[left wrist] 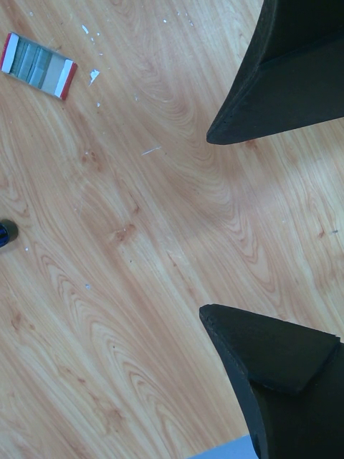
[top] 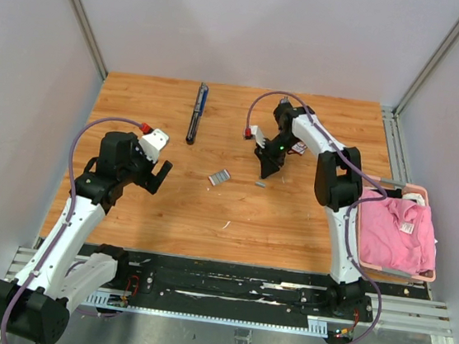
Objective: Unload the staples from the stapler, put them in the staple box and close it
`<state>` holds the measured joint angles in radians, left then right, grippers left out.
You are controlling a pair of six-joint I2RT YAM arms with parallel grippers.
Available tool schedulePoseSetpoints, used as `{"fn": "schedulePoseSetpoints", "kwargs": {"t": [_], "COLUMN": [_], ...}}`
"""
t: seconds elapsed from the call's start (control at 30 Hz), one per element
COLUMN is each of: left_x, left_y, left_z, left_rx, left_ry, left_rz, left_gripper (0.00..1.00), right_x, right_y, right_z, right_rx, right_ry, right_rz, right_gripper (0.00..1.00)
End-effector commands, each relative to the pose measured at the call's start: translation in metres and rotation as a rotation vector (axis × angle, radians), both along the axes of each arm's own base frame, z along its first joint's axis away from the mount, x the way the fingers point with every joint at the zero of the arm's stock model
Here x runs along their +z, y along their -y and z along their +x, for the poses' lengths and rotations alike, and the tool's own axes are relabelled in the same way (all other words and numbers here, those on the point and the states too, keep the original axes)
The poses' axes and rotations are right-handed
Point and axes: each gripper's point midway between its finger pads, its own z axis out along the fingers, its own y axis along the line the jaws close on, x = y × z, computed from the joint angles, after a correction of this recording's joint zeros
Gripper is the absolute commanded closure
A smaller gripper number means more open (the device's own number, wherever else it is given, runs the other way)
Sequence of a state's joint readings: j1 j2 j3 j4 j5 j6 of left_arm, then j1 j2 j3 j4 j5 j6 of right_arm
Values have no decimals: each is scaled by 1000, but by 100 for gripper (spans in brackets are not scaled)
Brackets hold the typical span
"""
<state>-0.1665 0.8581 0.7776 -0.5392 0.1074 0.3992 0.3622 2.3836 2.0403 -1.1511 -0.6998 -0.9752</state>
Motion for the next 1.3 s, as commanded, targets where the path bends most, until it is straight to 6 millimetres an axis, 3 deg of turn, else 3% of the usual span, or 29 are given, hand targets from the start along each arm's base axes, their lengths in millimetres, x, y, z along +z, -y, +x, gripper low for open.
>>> {"fn": "schedulePoseSetpoints", "kwargs": {"t": [0.0,0.53,1.27], "left_x": [5,6,6], "left_y": [-1,-1,-1], "left_z": [2,2,2], "left_rx": [-1,0,-1], "left_ry": [26,28,31], "left_rz": [-1,-2,-2], "left_gripper": [2,2,2], "right_x": [0,15,-1], "right_y": [3,-2,4], "right_z": [0,-1,-2], "right_rx": [-15,-14,-21], "right_ry": [-29,-29,-47], "right_rz": [2,47,5], "right_gripper": [79,79,83]}}
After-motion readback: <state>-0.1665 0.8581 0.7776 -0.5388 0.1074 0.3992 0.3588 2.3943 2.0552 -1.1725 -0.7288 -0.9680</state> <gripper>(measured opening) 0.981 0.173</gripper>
